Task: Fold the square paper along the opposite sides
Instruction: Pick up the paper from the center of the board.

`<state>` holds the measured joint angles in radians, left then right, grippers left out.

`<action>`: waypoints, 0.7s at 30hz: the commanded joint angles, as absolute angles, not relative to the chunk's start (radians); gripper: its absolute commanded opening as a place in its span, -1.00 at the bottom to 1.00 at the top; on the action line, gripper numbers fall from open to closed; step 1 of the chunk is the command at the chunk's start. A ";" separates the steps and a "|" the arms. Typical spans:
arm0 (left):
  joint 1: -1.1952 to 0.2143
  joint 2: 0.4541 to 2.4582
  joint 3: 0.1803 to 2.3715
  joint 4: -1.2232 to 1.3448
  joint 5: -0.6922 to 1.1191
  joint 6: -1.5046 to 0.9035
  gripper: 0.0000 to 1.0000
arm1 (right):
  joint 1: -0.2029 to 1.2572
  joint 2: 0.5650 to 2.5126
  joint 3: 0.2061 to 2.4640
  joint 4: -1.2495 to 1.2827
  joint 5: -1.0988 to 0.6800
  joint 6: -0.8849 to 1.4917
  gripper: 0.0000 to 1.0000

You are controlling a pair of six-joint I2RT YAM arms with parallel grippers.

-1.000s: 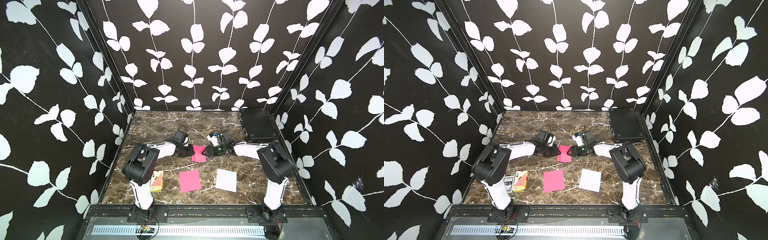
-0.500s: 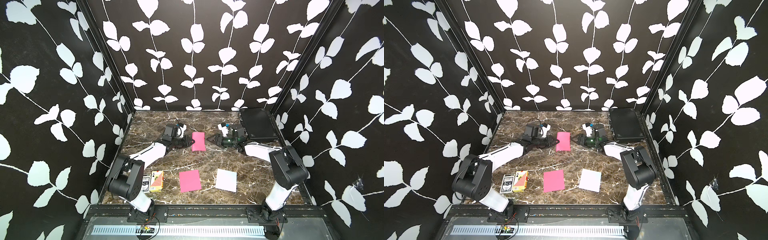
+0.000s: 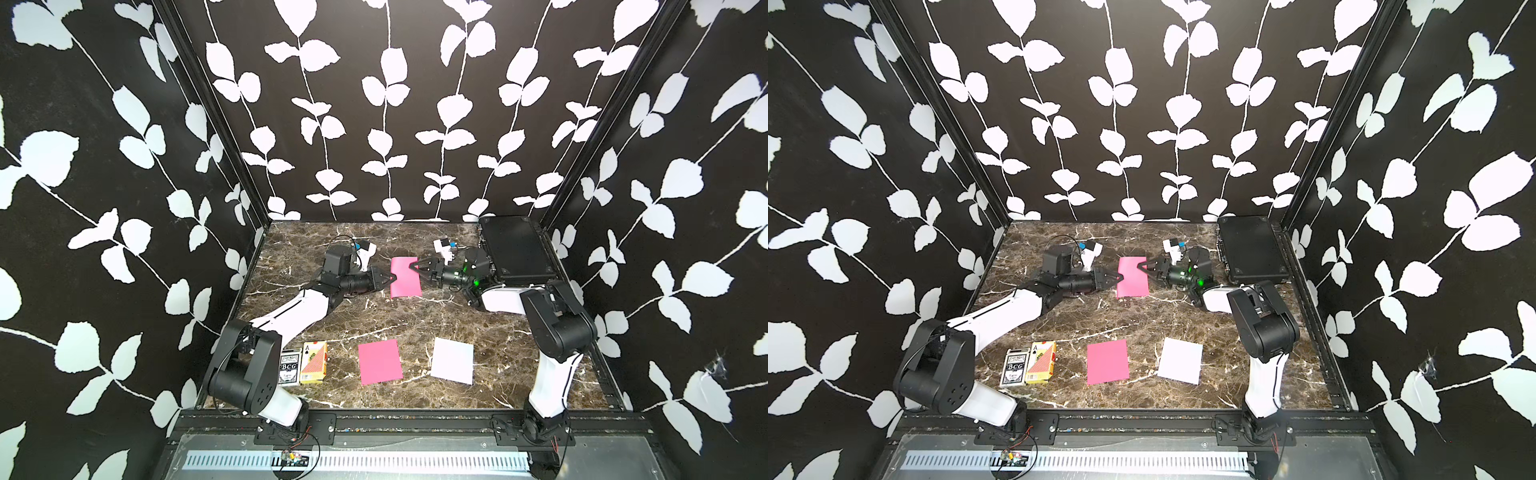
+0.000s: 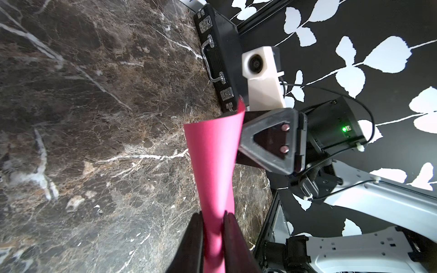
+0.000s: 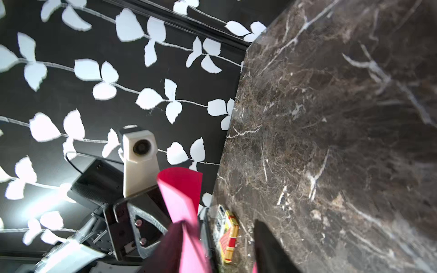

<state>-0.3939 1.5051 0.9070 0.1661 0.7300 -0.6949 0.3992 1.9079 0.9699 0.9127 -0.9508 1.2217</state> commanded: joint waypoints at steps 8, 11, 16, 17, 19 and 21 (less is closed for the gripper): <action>-0.352 1.425 0.903 0.114 0.694 -0.639 0.16 | 0.393 1.805 0.997 0.928 -0.955 1.193 -0.99; -0.319 1.396 0.899 0.111 0.697 -0.641 0.65 | 0.391 1.759 1.000 0.878 -0.957 1.160 -1.00; -0.310 1.399 0.873 0.259 0.801 -0.716 0.92 | 0.396 1.712 1.008 0.896 -0.963 1.189 -1.00; -0.310 1.413 0.861 0.337 0.841 -0.762 0.97 | 0.402 1.706 1.011 0.899 -0.961 1.196 -1.00; -0.310 1.437 0.835 0.475 0.885 -0.843 0.97 | 0.413 1.699 1.019 0.904 -0.953 1.205 -1.00; -0.311 1.451 0.813 0.570 0.900 -0.891 0.97 | 0.428 1.706 1.031 0.910 -0.944 1.215 -1.00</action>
<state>-0.3069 1.4372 0.8478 0.3584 0.8165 -0.7849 0.4065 1.7195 0.9829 0.8692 -0.9508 1.2011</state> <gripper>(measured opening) 0.986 0.046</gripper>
